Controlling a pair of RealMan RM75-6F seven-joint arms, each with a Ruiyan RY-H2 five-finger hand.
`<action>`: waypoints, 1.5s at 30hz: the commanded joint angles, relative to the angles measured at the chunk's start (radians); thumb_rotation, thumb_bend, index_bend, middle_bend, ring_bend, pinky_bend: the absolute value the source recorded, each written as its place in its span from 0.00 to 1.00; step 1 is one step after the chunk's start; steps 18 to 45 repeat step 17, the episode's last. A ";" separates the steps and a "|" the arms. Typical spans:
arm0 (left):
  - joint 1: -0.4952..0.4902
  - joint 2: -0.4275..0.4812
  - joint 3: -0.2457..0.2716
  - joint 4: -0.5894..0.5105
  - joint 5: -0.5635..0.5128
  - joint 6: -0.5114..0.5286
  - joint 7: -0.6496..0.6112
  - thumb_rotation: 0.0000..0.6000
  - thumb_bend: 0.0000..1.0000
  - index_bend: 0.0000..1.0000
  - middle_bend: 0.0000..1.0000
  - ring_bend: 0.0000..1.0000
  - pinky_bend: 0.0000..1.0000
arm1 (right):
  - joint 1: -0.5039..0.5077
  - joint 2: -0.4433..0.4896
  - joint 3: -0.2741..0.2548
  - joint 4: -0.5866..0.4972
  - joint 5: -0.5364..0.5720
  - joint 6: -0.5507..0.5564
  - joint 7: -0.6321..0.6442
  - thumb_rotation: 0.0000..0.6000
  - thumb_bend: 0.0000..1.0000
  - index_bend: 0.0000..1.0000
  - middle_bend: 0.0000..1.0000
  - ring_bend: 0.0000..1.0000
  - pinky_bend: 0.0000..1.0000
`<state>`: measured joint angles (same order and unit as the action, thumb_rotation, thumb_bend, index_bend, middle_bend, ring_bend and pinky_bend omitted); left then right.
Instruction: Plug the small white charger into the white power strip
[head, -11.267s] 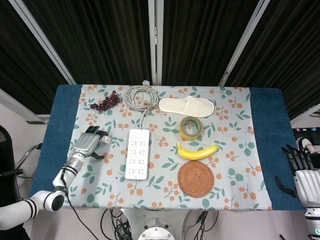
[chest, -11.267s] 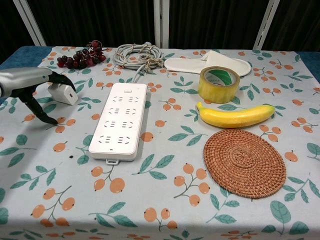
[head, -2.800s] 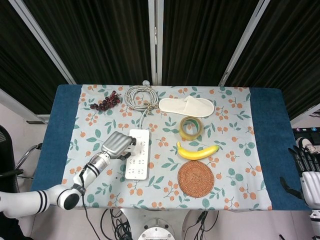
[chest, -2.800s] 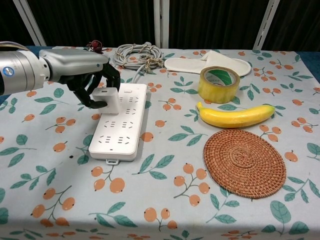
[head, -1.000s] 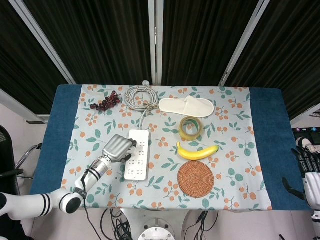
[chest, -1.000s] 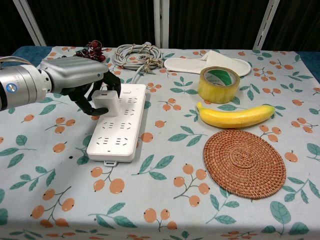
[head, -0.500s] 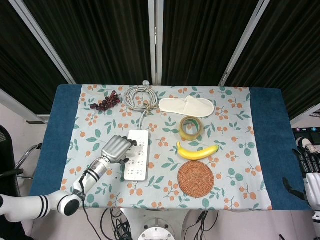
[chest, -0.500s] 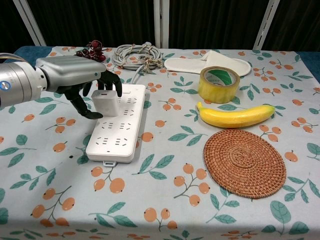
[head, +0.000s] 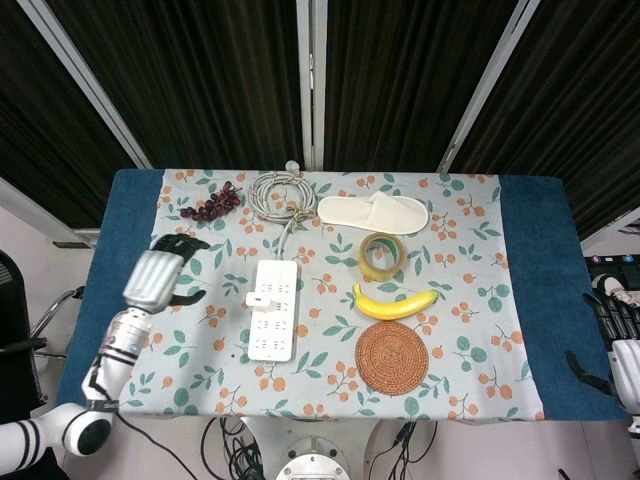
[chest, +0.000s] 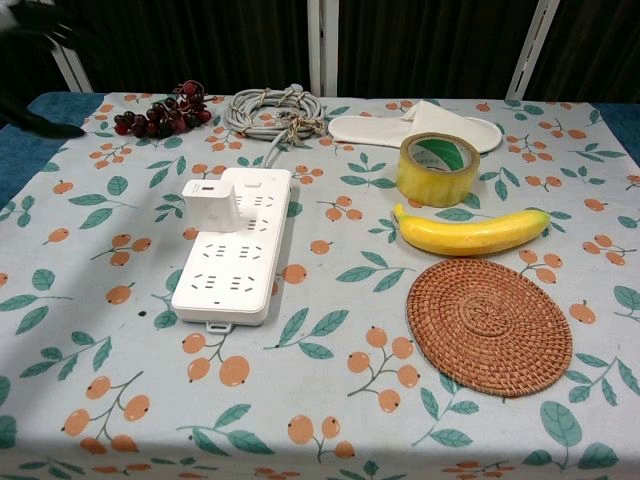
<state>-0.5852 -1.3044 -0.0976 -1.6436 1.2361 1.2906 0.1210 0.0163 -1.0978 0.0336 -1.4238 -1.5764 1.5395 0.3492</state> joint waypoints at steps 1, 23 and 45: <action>0.168 0.052 0.023 0.097 0.088 0.221 -0.042 1.00 0.11 0.19 0.16 0.05 0.04 | 0.015 0.007 0.001 0.008 -0.009 -0.013 0.012 1.00 0.27 0.00 0.00 0.00 0.00; 0.467 0.112 0.175 0.070 0.183 0.402 -0.072 1.00 0.11 0.18 0.15 0.02 0.00 | 0.004 -0.013 -0.021 -0.028 -0.059 0.041 -0.063 1.00 0.28 0.00 0.00 0.00 0.00; 0.467 0.112 0.175 0.070 0.183 0.402 -0.072 1.00 0.11 0.18 0.15 0.02 0.00 | 0.004 -0.013 -0.021 -0.028 -0.059 0.041 -0.063 1.00 0.28 0.00 0.00 0.00 0.00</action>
